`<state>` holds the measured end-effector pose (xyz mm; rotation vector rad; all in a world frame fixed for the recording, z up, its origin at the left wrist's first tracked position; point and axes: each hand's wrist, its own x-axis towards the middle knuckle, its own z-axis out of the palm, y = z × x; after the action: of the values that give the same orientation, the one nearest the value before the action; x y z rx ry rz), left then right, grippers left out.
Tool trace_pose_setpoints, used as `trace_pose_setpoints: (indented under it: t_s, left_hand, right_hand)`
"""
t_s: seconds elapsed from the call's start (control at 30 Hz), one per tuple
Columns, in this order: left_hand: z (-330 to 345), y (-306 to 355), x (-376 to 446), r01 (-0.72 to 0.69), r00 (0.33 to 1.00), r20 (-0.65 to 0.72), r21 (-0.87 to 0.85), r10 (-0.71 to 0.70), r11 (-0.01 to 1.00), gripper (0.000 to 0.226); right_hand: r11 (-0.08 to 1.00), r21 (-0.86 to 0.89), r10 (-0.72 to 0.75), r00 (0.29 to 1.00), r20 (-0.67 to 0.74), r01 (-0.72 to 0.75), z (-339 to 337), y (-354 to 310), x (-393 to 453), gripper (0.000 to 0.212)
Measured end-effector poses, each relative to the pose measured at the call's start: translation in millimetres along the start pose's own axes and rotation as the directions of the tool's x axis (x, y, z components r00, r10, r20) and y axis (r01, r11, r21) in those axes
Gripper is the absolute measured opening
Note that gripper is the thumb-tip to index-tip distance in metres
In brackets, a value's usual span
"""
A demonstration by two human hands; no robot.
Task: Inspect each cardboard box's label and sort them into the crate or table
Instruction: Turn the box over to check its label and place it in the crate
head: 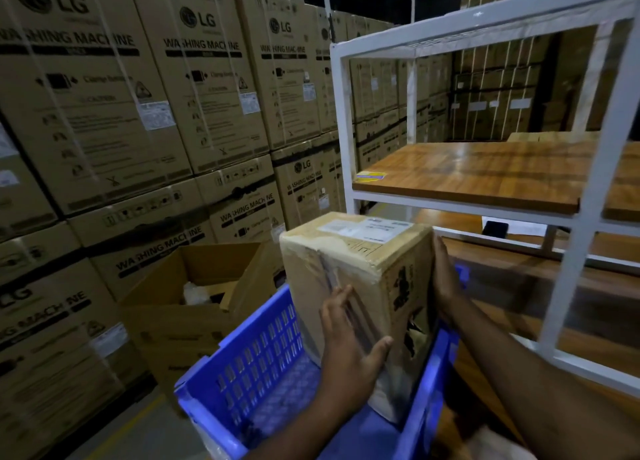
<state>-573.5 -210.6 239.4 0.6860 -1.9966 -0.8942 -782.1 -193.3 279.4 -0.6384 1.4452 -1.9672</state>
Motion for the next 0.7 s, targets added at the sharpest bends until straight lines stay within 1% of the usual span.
trace_pose_setpoints:
  t_s: [0.07, 0.1, 0.13, 0.2, 0.27, 0.33, 0.37, 0.43, 0.5, 0.53, 0.57, 0.6, 0.63, 0.67, 0.7]
  left_hand:
    - [-1.2, -5.5, 5.5, 0.007, 1.0, 0.013, 0.05, -0.008, 0.999, 0.079]
    - [-1.7, -6.5, 7.0, -0.006, 1.0, 0.03, 0.084, 0.004, 0.996, 0.075]
    - [-1.4, -8.8, 7.8, -0.028, 0.998, 0.057, 0.12, 0.022, 0.992, 0.072]
    - [-1.5, -11.8, 8.9, -0.056, 0.993, 0.11, 0.138, 0.04, 0.989, 0.072]
    - [-7.1, -12.5, 16.1, -0.021, 0.994, 0.109, 0.075, 0.013, 0.997, 0.072]
    - [-17.8, -14.0, 30.7, 0.049, 0.997, 0.055, 0.019, -0.05, 0.999, 0.07]
    - [-25.1, -15.8, 39.4, 0.092, 0.996, 0.009, -0.004, -0.092, 0.996, 0.068]
    - [-41.0, -22.2, 55.4, 0.182, 0.977, -0.102, -0.054, -0.187, 0.982, 0.068]
    - [-56.3, -30.4, 68.8, 0.254, 0.947, -0.188, -0.063, -0.262, 0.965, 0.083]
    - [-63.3, -34.6, 74.4, 0.285, 0.934, -0.208, -0.053, -0.29, 0.957, 0.091]
    - [-69.6, -39.7, 80.1, 0.309, 0.926, -0.217, -0.041, -0.31, 0.95, 0.096]
    - [-74.4, -44.5, 85.4, 0.327, 0.923, -0.206, -0.032, -0.326, 0.945, 0.097]
    - [-77.3, -50.2, 90.0, 0.332, 0.928, -0.163, -0.039, -0.334, 0.942, 0.093]
    - [-78.0, -55.4, 93.5, 0.329, 0.939, -0.087, -0.059, -0.333, 0.943, 0.086]
    - [-76.8, -59.9, 95.3, 0.332, 0.943, -0.005, -0.075, -0.333, 0.94, 0.079]
  right_hand:
    - [1.0, 0.028, -0.007, 1.0, -0.03, 0.008, 3.1, 1.7, -0.7, 0.062]
    - [0.999, 0.044, 0.001, 1.0, -0.022, 0.0, 7.0, -1.3, -2.0, 0.057]
    - [0.999, 0.044, 0.015, 0.999, -0.045, -0.013, 8.5, -1.1, 0.8, 0.053]
    - [1.0, -0.004, 0.001, 0.993, -0.117, -0.001, 8.1, -4.9, -1.7, 0.045]
    - [0.991, -0.133, -0.045, 0.981, -0.189, 0.02, 9.1, -5.6, -2.1, 0.042]
    - [0.96, -0.281, -0.077, 0.974, -0.213, 0.014, 5.1, -0.2, -3.7, 0.046]
    - [0.957, -0.291, -0.082, 0.975, -0.209, 0.018, 4.8, 2.9, -7.1, 0.047]
    - [0.97, -0.234, -0.121, 0.972, -0.203, 0.072, 8.6, 6.8, -23.6, 0.048]
    - [0.976, -0.198, -0.136, 0.968, -0.209, 0.094, 14.8, 7.4, -46.8, 0.06]
    - [0.976, -0.196, -0.134, 0.97, -0.202, 0.094, 17.3, 9.5, -56.8, 0.069]
    - [0.97, -0.22, -0.144, 0.971, -0.189, 0.101, 20.0, 13.6, -65.3, 0.074]
    - [0.956, -0.266, -0.17, 0.972, -0.164, 0.122, 22.9, 18.0, -72.3, 0.072]
    - [0.932, -0.333, -0.199, 0.97, -0.138, 0.143, 25.2, 23.9, -75.8, 0.068]
    - [0.897, -0.408, -0.233, 0.967, -0.107, 0.171, 27.1, 28.6, -77.5, 0.068]
    - [0.854, -0.489, -0.253, 0.963, -0.089, 0.179, 26.6, 33.8, -75.5, 0.076]
